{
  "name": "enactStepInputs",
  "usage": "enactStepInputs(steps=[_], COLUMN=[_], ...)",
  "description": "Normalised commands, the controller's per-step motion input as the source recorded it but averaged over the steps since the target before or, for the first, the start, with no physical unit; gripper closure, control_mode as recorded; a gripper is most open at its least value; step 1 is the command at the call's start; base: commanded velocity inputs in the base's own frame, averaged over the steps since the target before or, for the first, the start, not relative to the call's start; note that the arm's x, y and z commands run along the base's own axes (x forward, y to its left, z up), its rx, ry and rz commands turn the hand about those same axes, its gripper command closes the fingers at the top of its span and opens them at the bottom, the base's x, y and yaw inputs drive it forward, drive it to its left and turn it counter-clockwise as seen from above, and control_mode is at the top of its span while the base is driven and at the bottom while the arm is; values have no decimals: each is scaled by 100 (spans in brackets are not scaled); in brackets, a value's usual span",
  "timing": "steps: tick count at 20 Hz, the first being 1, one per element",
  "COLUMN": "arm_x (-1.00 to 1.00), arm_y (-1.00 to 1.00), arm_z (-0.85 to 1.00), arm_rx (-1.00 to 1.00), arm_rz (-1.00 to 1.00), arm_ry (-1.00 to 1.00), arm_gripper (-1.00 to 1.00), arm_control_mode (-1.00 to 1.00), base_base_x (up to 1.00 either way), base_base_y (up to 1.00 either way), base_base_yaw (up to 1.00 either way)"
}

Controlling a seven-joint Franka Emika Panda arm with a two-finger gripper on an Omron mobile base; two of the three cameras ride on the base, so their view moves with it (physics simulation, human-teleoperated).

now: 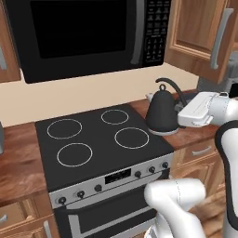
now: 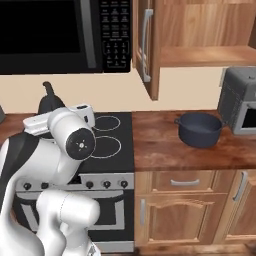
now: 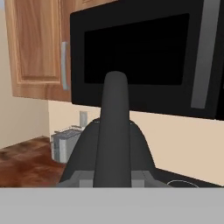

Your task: Pick the kettle from the cabinet and place it on a stove burner. Then pick the pot from the counter and place it on another stove burner. Finally, turn both burners on.

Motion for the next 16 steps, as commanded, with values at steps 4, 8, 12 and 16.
enactStepInputs(steps=[4,8,12,16], arm_x=[0,0,0,0], arm_y=[0,0,0,0], arm_z=[0,0,0,0], arm_rx=[0,0,0,0], arm_rz=[0,0,0,0], arm_ry=[0,0,0,0], arm_gripper=[100,100,100,100], arm_control_mode=[100,100,100,100], base_base_x=[36,34,35,37], base_base_y=[7,9,7,3], base_base_yaw=[0,0,0,0])
